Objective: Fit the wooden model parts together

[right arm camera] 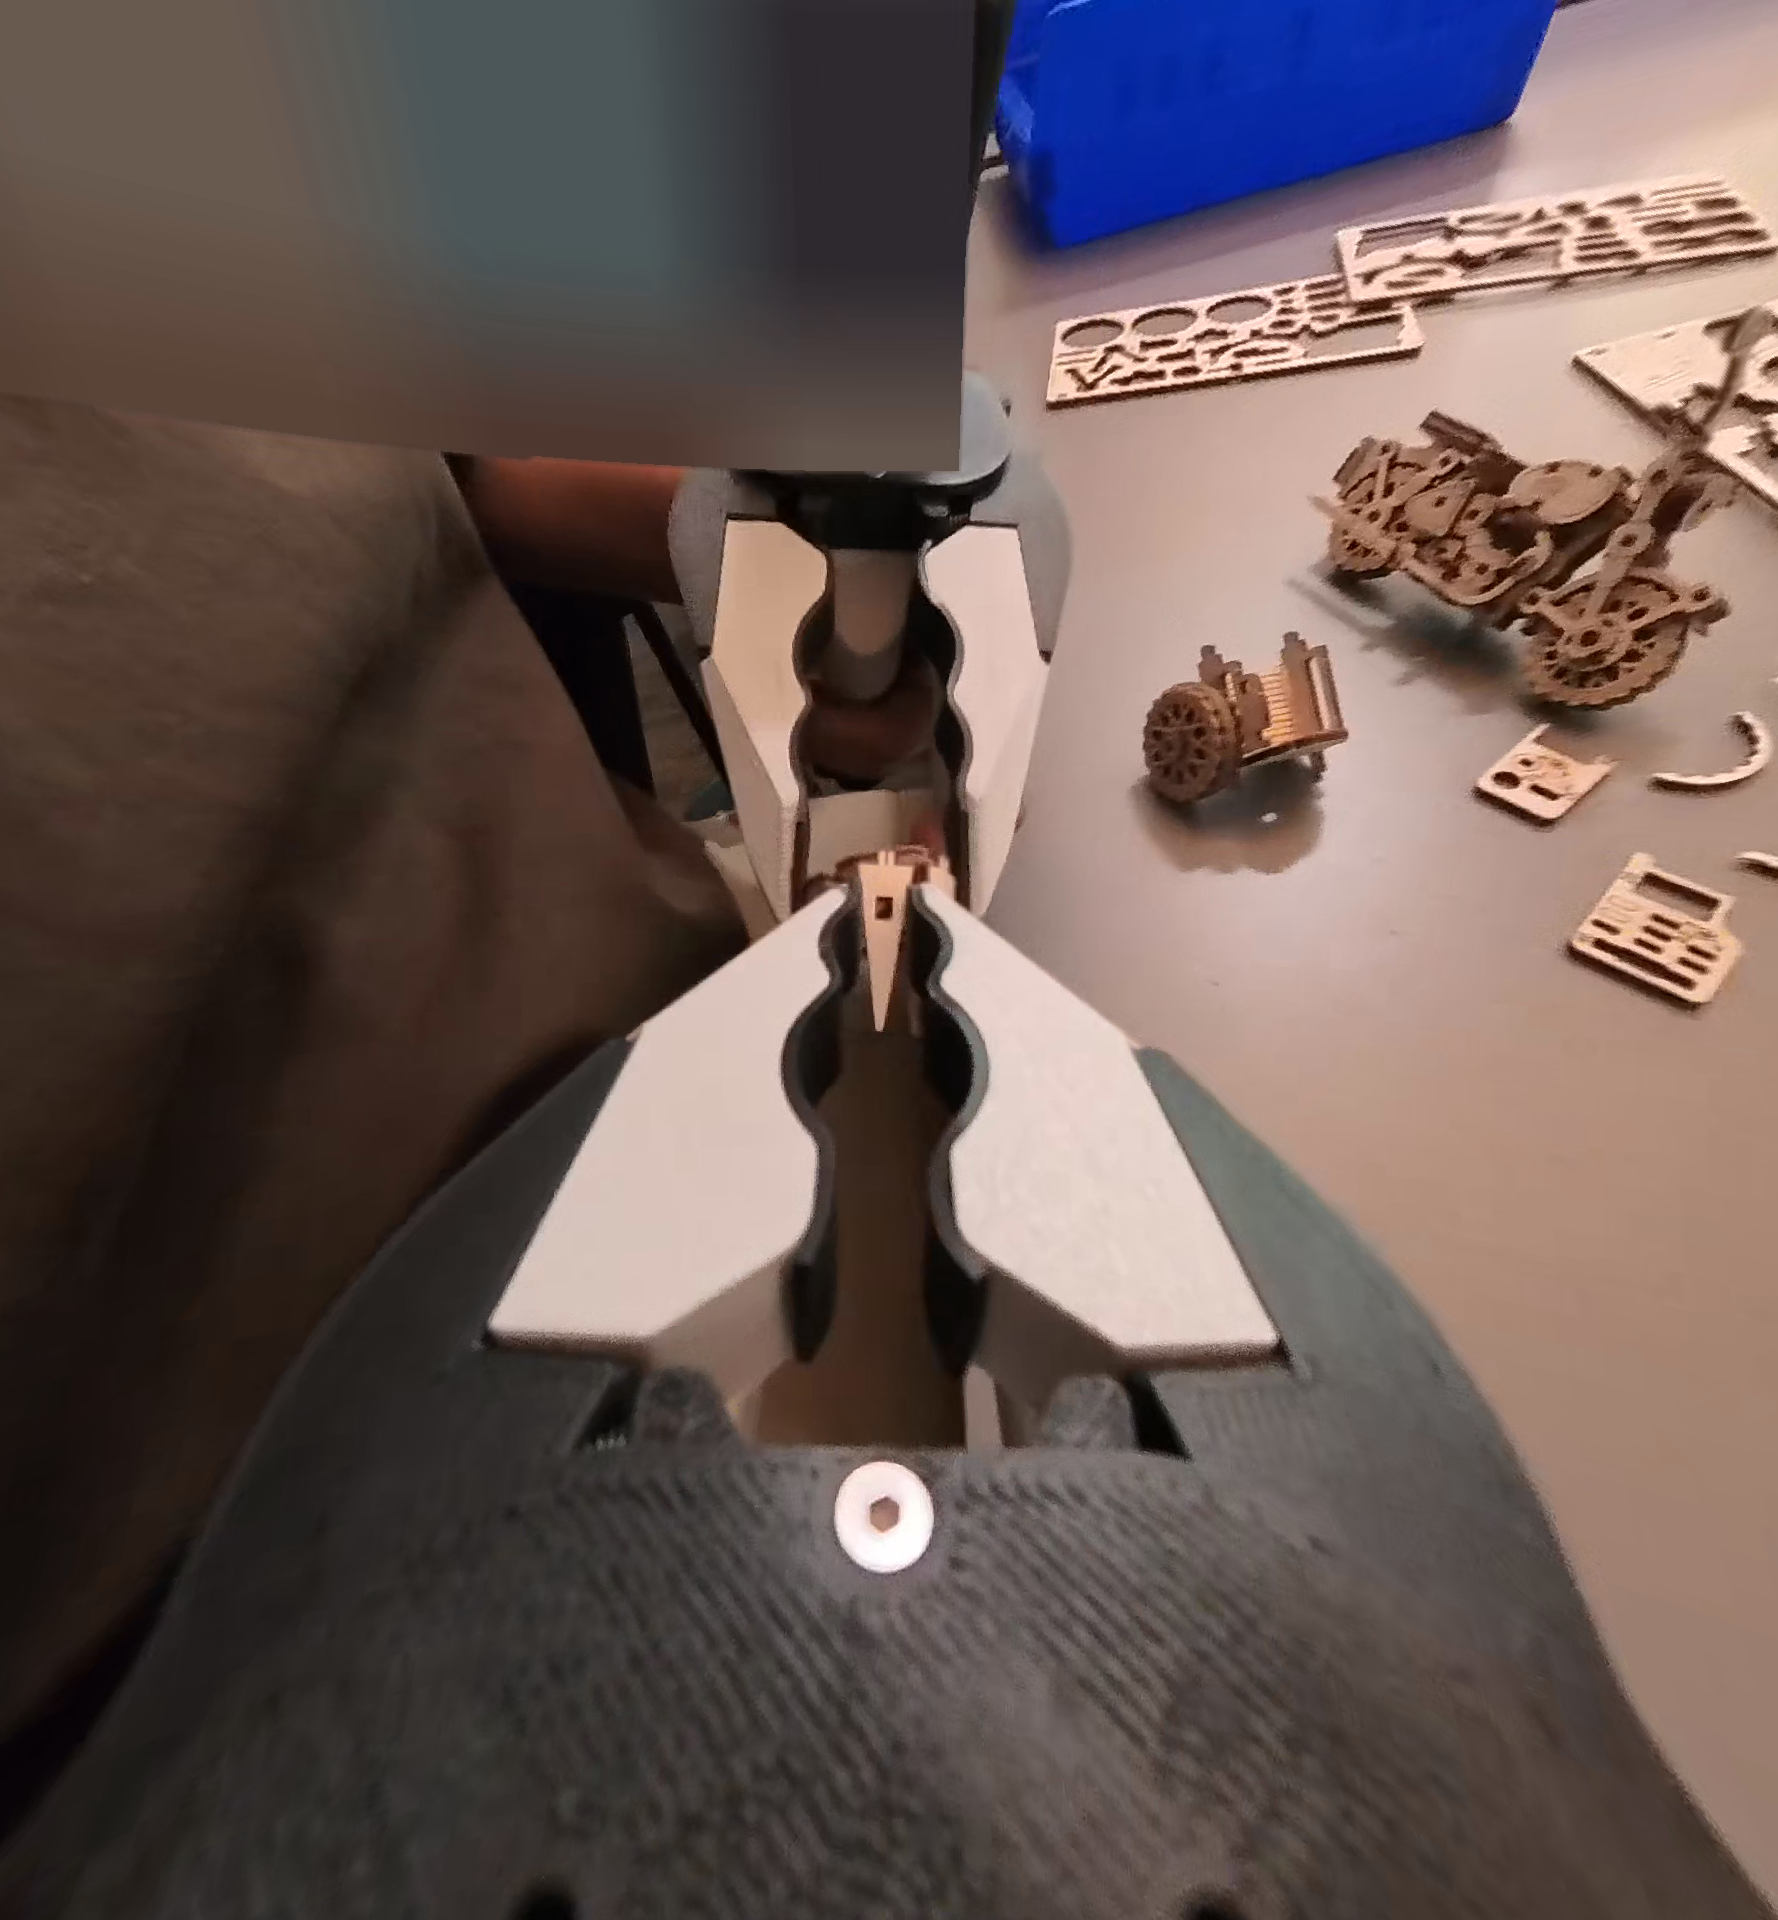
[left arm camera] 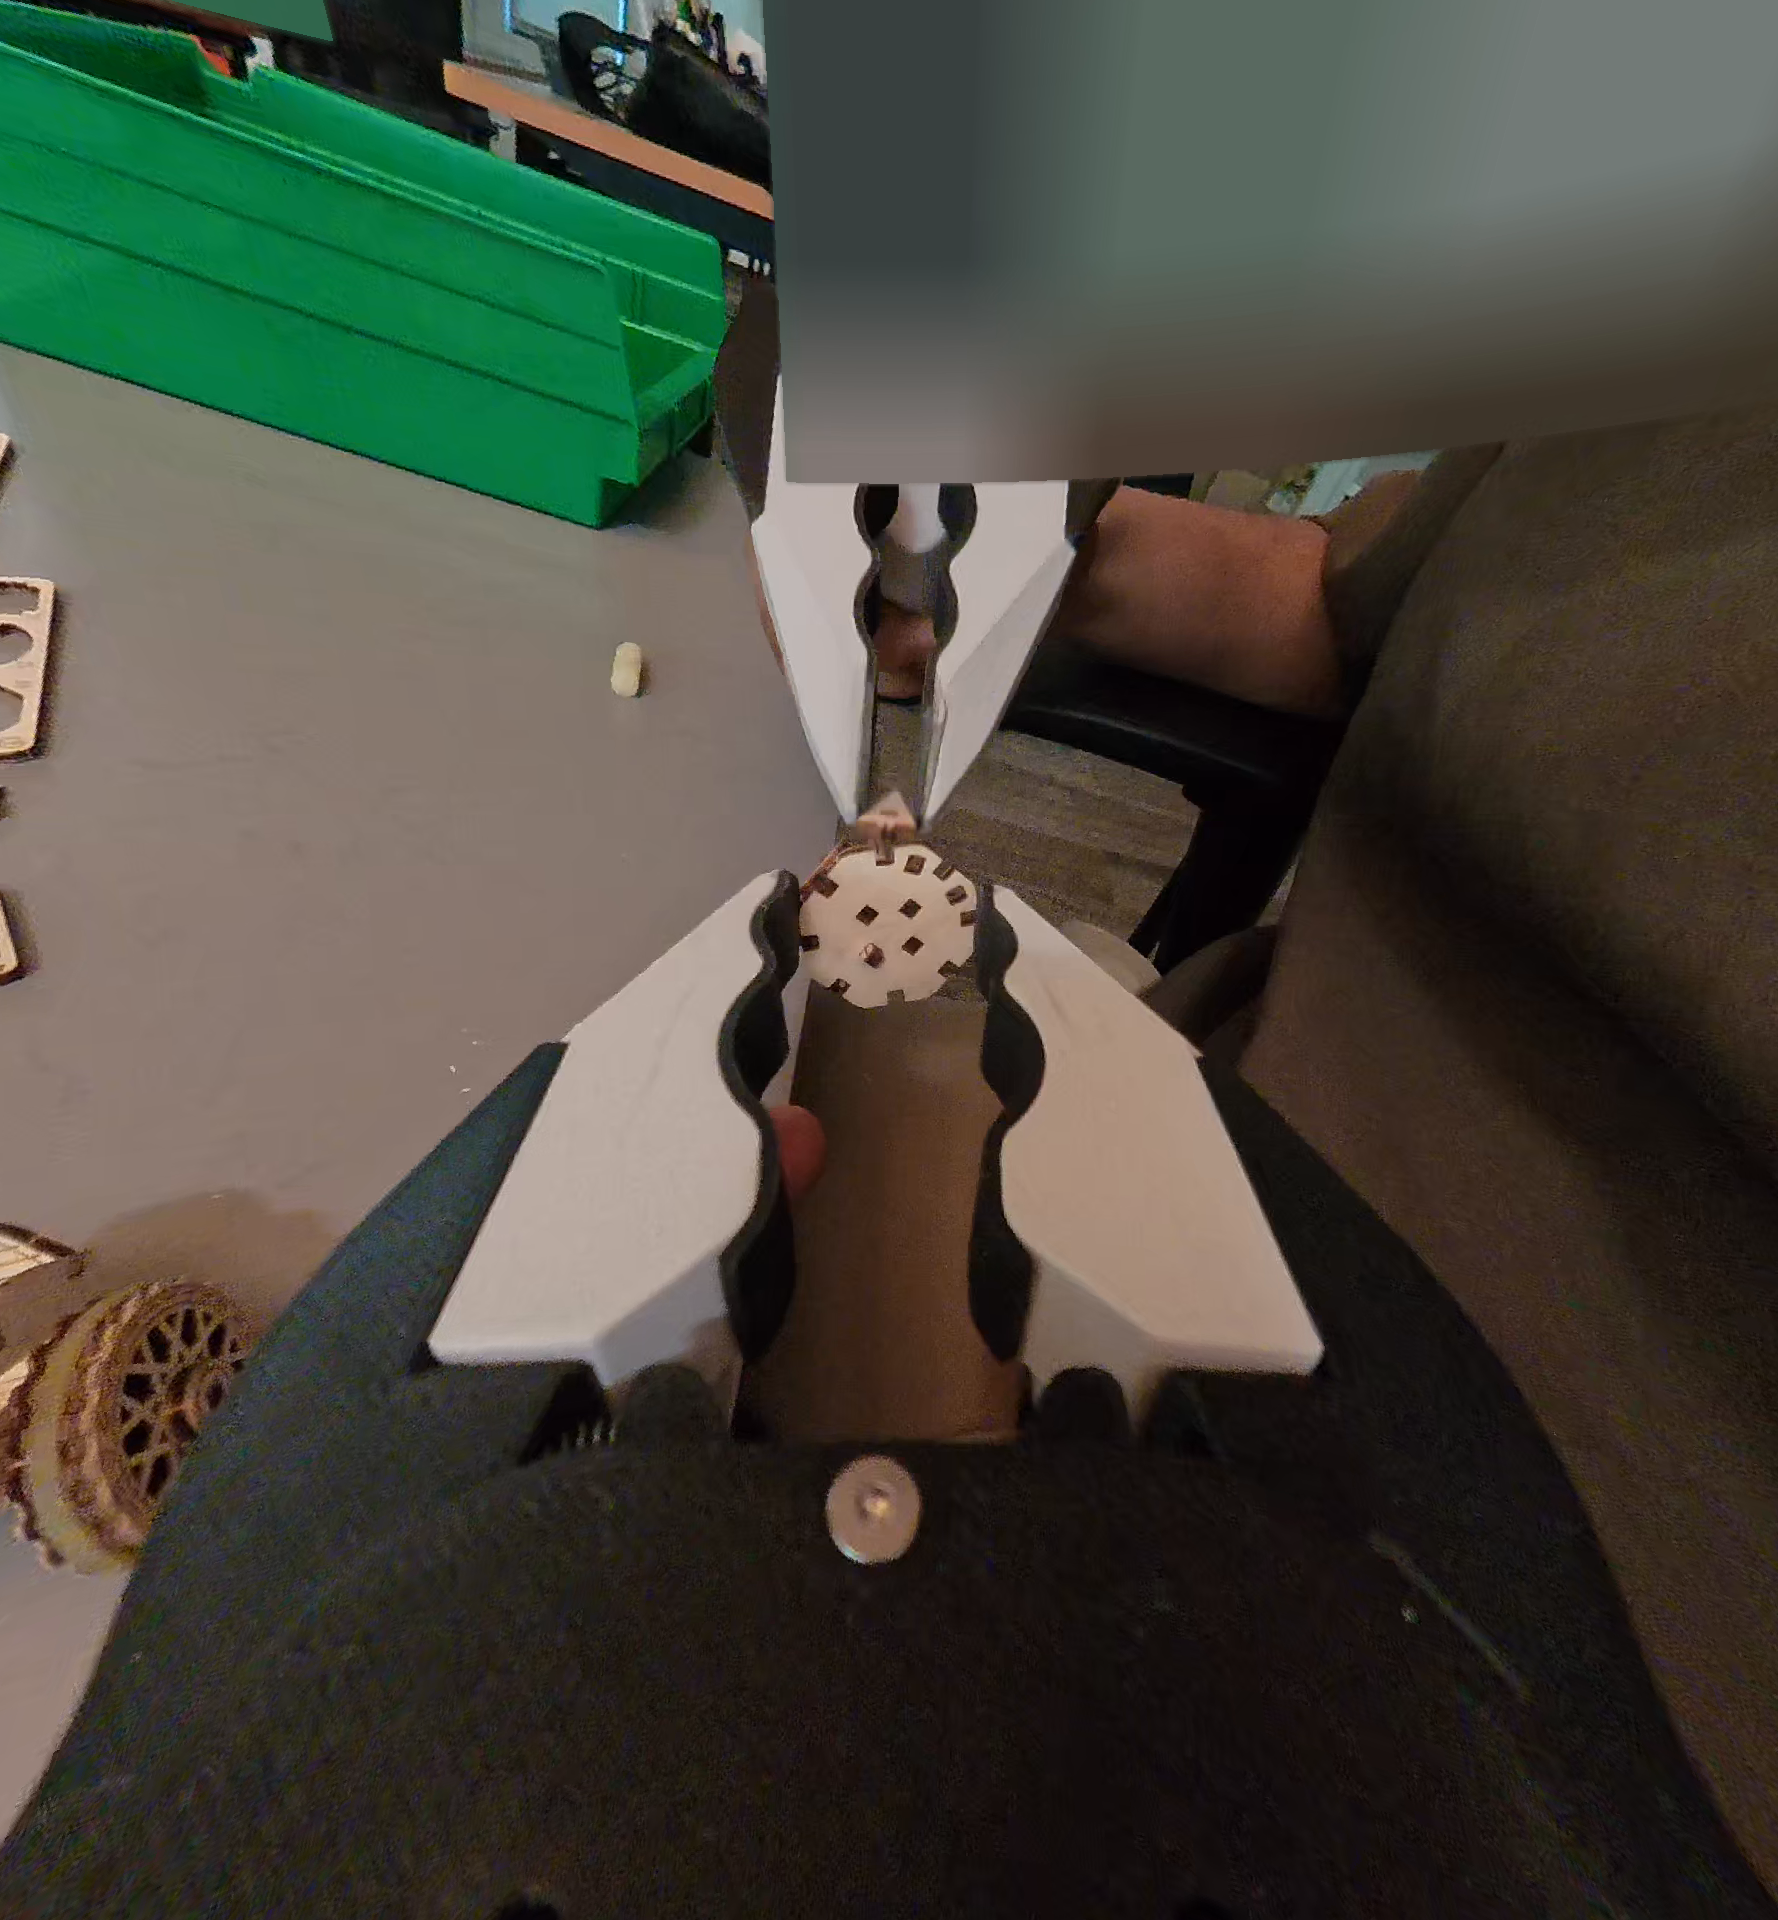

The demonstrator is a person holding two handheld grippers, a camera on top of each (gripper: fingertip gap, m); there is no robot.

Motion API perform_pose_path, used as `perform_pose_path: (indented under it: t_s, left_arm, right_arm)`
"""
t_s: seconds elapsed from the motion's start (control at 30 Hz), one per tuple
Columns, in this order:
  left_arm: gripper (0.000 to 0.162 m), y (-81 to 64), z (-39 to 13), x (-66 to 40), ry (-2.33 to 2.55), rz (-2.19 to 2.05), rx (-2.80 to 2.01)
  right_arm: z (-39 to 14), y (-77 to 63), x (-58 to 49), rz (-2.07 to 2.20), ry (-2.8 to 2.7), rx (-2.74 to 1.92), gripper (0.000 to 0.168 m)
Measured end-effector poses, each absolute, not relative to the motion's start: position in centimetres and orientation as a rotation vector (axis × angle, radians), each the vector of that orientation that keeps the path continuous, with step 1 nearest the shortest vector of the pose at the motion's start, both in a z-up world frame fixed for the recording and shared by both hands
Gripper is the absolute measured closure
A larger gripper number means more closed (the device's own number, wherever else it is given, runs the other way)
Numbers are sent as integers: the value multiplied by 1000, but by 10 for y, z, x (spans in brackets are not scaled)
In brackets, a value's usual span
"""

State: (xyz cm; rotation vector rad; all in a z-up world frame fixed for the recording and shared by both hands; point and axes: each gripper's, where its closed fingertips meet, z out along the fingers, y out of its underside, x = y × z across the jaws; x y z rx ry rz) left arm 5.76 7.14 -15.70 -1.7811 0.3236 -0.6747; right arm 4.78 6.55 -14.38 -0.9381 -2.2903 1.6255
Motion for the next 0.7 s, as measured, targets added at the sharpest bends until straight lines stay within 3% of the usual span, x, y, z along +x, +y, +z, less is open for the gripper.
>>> perform_pose_path:
  t_s: [0.7]
  left_arm:
    - [132,65,-153,71,371,-750,-1754]
  right_arm:
    - [-141,59,58,1678,-2334,-862,162]
